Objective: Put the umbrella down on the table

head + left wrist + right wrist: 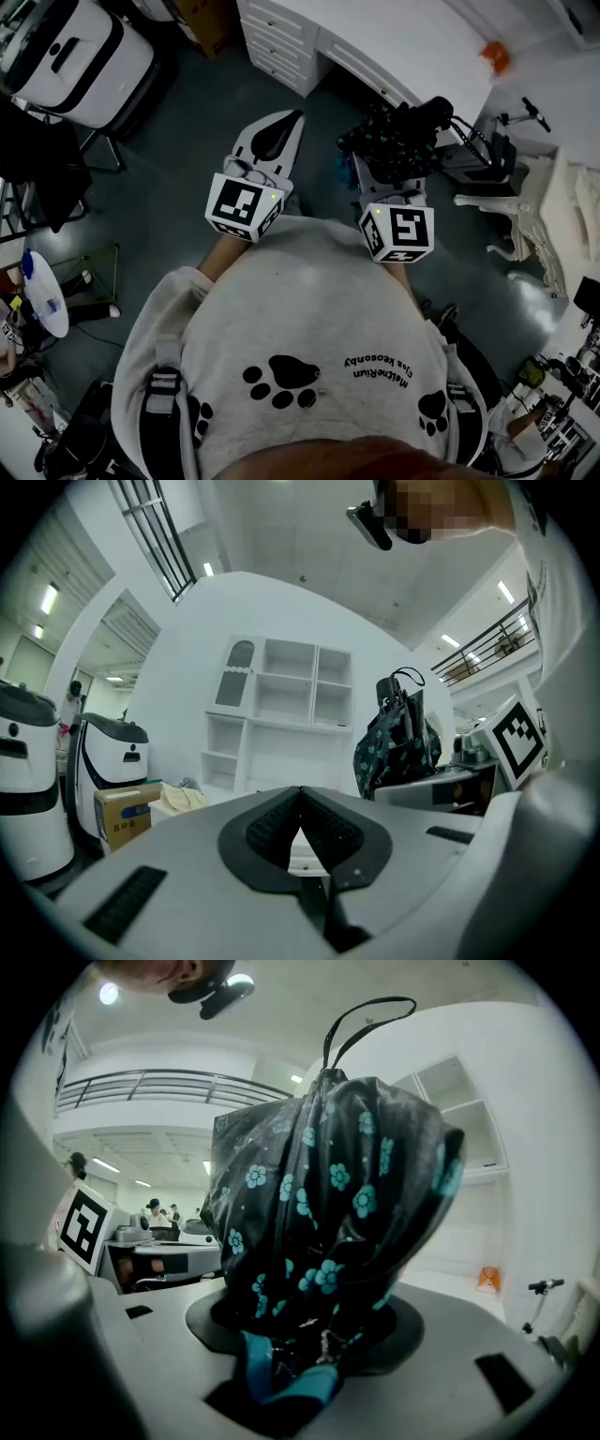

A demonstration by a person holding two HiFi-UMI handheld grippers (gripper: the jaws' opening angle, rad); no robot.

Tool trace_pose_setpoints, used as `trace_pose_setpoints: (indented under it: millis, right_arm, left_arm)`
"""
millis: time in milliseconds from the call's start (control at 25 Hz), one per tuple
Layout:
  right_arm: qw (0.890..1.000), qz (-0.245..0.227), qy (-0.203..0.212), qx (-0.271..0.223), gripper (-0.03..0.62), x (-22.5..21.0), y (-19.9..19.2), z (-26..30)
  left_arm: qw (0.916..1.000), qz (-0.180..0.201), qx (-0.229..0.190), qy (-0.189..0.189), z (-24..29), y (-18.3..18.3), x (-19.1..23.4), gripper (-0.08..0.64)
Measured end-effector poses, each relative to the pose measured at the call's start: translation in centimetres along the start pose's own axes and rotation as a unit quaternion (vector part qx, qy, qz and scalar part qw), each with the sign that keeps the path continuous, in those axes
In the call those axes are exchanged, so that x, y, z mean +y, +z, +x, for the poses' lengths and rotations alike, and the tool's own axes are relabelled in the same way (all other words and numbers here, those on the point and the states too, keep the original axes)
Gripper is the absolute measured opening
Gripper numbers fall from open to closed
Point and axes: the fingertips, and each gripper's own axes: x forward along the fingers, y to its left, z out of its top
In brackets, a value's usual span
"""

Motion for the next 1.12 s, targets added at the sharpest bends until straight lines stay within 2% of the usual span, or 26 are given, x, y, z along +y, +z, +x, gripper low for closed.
trace_pose_setpoints:
  millis: [360,760,1120]
  right_arm:
    - [1.0,0.004,-0.027,0.003,0.264,-1.0,-0.4,1.0]
    - [1.0,-0.003,-0.009,-0.007,0.264,-1.4,0.2,3.6]
    - [1.0,-0.004,0.007,0.006,0.264,-7.4,1.1,12.4]
  left_arm:
    - [0.9996,-0.01,0.002,-0.026,1.8,-0.9,0.8,0.017]
    - [0.9998,-0.009,-0.005,-0.017,3.4,-0.8,2.5,0.017]
    - [0.9998,-0.017,0.0,-0.005,12.2,-0.6,6.9,0.017]
